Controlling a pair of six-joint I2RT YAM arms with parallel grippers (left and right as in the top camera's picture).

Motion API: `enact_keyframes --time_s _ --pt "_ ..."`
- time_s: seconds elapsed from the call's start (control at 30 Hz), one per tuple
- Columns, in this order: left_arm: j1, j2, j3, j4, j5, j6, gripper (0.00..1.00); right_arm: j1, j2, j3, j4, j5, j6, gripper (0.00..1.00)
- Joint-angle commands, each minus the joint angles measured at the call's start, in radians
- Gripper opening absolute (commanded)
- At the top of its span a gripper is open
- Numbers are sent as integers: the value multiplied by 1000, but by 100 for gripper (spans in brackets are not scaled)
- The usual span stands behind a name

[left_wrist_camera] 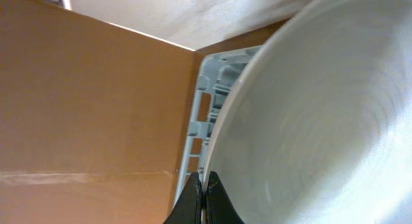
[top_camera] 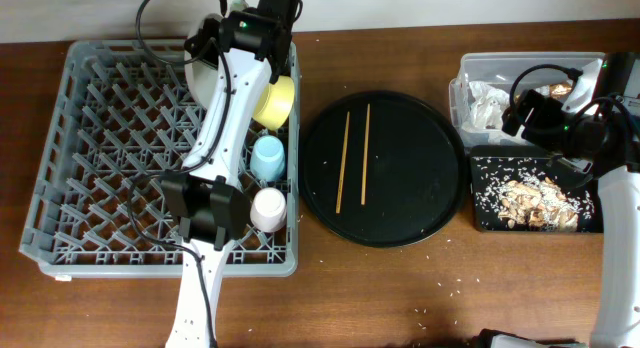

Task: Sort waste into correct bins and load items into the dishwasher rack
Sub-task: 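Grasp the white plate with the left gripper and stand it in the rack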

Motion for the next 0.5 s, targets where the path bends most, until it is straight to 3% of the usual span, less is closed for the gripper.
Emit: enact_keyframes --time_s 0.0,0.07,0.13,0.17,0.2,0.23,0.27,0.37,0.4,0.47 --pt "4 40 5 -1 62 8 1 -6 0 0 2 16 -3 98" --pt "3 62 5 -11 132 8 1 -6 0 0 2 16 -3 99" --pt "3 71 5 -32 296 9 1 -6 0 0 2 16 -3 99" --pt "3 71 5 -34 318 8 11 -6 0 0 2 16 -3 98" --pt "3 71 5 -35 360 8 42 -6 0 0 2 16 -3 99" --pt "3 70 9 -38 373 8 65 -6 0 0 2 16 -3 98" --pt "1 68 32 -44 422 8 75 -6 0 0 2 16 -3 98" --pt "-21 22 311 -183 912 8 80 -6 0 0 2 16 -3 99" --pt "-29 10 398 -233 1225 8 80 -6 0 0 2 16 -3 98" --pt "-43 10 422 -278 1483 8 68 -6 0 0 2 16 -3 98"
